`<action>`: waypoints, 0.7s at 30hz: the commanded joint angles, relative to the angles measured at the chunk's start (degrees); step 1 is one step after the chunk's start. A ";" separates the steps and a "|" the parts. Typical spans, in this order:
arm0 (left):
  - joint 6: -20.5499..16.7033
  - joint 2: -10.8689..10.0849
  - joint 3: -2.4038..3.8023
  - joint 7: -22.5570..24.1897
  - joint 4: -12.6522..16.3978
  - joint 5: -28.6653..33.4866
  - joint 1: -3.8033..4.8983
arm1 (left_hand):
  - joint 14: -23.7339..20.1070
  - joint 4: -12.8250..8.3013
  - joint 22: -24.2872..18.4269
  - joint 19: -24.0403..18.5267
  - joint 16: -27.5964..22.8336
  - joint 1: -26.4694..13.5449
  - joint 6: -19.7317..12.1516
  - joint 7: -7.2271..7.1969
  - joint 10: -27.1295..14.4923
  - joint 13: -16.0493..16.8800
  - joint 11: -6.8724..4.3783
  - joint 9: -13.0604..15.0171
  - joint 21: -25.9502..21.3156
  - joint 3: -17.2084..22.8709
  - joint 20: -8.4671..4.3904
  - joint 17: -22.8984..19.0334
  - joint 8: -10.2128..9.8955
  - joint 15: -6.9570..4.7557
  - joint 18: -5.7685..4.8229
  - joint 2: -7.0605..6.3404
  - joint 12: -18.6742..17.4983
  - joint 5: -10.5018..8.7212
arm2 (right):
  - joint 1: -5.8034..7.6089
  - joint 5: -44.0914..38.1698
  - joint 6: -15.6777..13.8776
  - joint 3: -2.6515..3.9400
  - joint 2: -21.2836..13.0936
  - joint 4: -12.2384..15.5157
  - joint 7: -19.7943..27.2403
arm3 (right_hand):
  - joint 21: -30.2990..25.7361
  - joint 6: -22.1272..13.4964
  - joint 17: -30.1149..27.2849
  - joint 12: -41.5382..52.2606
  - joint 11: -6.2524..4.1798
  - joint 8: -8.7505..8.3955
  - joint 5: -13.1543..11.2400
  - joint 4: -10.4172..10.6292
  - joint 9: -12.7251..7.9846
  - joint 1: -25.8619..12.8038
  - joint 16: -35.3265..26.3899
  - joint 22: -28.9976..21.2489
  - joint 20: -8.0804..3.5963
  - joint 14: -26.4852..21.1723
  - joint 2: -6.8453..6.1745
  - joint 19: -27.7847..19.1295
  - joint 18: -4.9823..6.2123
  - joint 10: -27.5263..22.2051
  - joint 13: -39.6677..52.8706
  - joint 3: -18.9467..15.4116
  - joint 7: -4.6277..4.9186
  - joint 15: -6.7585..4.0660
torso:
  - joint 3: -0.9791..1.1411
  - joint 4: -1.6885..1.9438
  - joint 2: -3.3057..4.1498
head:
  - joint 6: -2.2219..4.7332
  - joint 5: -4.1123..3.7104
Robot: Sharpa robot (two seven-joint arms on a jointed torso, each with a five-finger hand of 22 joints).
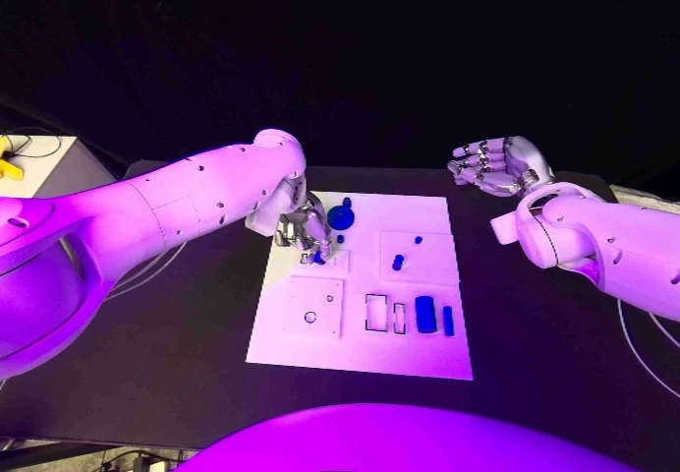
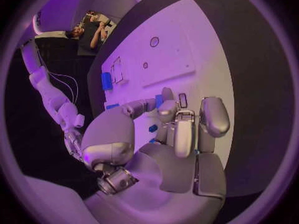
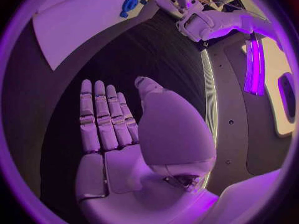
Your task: Assemble the parts on the task board
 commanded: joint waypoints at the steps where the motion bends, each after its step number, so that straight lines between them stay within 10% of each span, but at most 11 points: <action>1: 2.34 0.21 -0.52 -0.03 0.61 1.27 -0.72 | 5.86 -14.90 -0.09 0.22 0.19 -0.03 1.14 -0.91 0.46 0.08 -0.09 0.11 0.09 14.39 0.07 15.09 -0.52 -0.39 -0.63 0.46 0.12 0.32 | -0.01 -0.08 0.51 0.02 -0.05 0.20 0.72 | 0.05 0.20 -0.05 -0.27 0.25 -0.26 0.25 0.02 -0.08 -0.10 -0.29 -0.05 0.32 -0.21 -0.66 -0.26 0.80 -0.12 -0.03 0.19 1.35 0.12 | -0.01 0.06 -0.04 | 0.00 -0.09; 21: -2.48 -0.65 -0.73 0.32 1.58 0.75 -0.83 | 5.86 -5.23 -0.87 0.36 0.19 -0.82 1.65 -1.52 1.23 1.14 -0.39 2.12 -1.21 -0.36 -0.03 15.09 -2.18 -0.55 -0.63 -1.32 -0.31 -1.36 | -0.01 -0.08 0.67 0.02 -0.10 0.24 0.72 | 0.06 0.23 -0.14 -0.29 0.24 -0.28 0.25 -0.03 -0.09 -0.12 -0.28 -0.04 0.32 -0.21 -0.71 -0.29 0.80 -0.06 -0.02 0.33 1.34 0.12 | -0.04 0.03 -0.02 | 0.00 -0.10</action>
